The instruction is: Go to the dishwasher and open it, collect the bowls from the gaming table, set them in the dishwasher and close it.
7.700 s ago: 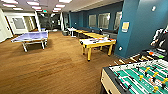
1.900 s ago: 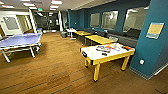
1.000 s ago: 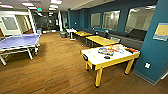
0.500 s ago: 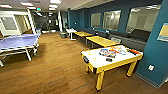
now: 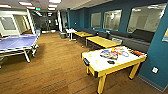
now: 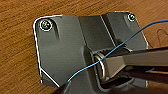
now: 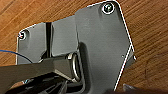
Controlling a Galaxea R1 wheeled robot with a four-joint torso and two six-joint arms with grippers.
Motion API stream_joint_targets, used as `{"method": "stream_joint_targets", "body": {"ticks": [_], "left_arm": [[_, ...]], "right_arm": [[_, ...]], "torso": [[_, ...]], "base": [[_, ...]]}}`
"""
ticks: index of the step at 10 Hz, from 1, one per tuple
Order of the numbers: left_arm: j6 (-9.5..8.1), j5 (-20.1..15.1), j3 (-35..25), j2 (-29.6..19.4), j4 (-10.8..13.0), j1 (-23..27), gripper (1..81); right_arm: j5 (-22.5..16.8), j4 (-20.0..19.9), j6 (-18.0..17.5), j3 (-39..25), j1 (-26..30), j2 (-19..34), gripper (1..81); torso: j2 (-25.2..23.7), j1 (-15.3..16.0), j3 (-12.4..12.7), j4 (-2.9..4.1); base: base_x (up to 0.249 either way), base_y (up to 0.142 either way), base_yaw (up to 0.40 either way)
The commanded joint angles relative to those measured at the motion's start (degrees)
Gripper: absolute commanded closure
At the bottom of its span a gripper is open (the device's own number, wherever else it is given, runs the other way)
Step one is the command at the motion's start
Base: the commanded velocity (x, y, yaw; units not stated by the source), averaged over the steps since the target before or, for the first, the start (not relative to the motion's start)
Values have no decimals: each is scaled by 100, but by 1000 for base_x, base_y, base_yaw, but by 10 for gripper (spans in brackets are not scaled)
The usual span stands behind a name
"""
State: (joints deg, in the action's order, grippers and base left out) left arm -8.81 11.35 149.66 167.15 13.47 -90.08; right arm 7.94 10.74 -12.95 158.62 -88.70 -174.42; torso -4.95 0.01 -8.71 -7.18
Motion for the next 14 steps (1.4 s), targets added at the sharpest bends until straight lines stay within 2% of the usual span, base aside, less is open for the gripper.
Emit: {"method": "stream_joint_targets", "body": {"ticks": [1,5,8,14], "left_arm": [[29,-274,-16,-58,42,187,10],[20,-274,-16,-67,-20,187,10],[29,-265,-24,-76,42,187,10],[29,-274,-25,-84,42,187,10]], "right_arm": [[-266,-19,11,0,225,1,10],[-275,-11,20,0,278,-7,10],[-275,-11,20,1,278,-7,10],[-275,-11,20,-8,269,-7,10]], "torso": [[0,-1,0,0],[5,7,-2,0],[2,-1,-2,0],[2,-1,-2,0]], "base": [[112,0,0],[16,0,0],[0,-38,0],[0,0,-341]]}}
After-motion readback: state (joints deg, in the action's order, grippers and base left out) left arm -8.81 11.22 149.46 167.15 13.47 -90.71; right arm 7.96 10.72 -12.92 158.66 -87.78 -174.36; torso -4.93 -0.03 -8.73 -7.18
